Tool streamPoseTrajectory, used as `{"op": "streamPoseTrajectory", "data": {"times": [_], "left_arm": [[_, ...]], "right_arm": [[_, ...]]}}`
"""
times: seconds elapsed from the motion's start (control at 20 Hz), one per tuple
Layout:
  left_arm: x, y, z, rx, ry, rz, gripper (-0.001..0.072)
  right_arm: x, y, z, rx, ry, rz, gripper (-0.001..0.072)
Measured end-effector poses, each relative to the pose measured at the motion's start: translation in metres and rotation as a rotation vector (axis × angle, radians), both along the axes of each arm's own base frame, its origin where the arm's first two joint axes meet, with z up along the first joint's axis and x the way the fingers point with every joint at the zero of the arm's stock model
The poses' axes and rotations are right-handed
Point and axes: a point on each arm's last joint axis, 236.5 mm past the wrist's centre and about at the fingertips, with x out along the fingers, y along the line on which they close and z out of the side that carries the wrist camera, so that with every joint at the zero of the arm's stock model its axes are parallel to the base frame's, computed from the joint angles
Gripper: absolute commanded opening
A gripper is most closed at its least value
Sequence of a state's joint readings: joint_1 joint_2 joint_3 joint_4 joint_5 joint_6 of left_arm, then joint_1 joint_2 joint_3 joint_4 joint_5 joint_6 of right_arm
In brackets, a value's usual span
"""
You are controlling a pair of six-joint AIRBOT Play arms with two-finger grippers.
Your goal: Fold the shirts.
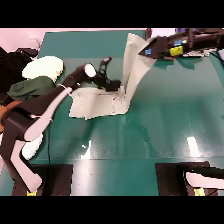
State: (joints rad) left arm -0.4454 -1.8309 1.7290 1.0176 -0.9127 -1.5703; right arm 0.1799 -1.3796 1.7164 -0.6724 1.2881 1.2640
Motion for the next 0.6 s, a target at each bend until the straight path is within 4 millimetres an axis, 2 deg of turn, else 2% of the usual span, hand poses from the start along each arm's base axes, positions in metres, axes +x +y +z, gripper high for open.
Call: {"op": "streamPoseTrajectory", "data": {"times": [0.15, 0.25, 0.35, 0.45, 0.5, 0.6], "left_arm": [[0.031, 0.079, 0.079, 0.035, -0.139, 0.097, 0.0028], [0.04, 0.135, 0.136, 0.06, -0.242, 0.176, 0.0028], [0.037, 0.185, 0.185, 0.09, -0.334, 0.253, 0.0028], [0.027, 0.221, 0.222, 0.11, -0.403, 0.313, 0.0028], [0.022, 0.233, 0.234, 0.12, -0.422, 0.332, 0.0028], [0.012, 0.247, 0.25, 0.138, -0.449, 0.348, 0.0028]], "right_arm": [[-0.008, 0.059, -0.009, 0.029, -0.01, 0.068, 0.0028], [-0.012, 0.11, -0.026, 0.051, -0.019, 0.11, 0.0343], [-0.012, 0.162, -0.047, 0.085, -0.03, 0.135, 0.0348], [-0.015, 0.202, -0.062, 0.104, -0.043, 0.161, 0.0341], [-0.013, 0.214, -0.065, 0.107, -0.056, 0.169, 0.0333], [-0.008, 0.218, -0.07, 0.084, -0.087, 0.177, 0.0333]]}}
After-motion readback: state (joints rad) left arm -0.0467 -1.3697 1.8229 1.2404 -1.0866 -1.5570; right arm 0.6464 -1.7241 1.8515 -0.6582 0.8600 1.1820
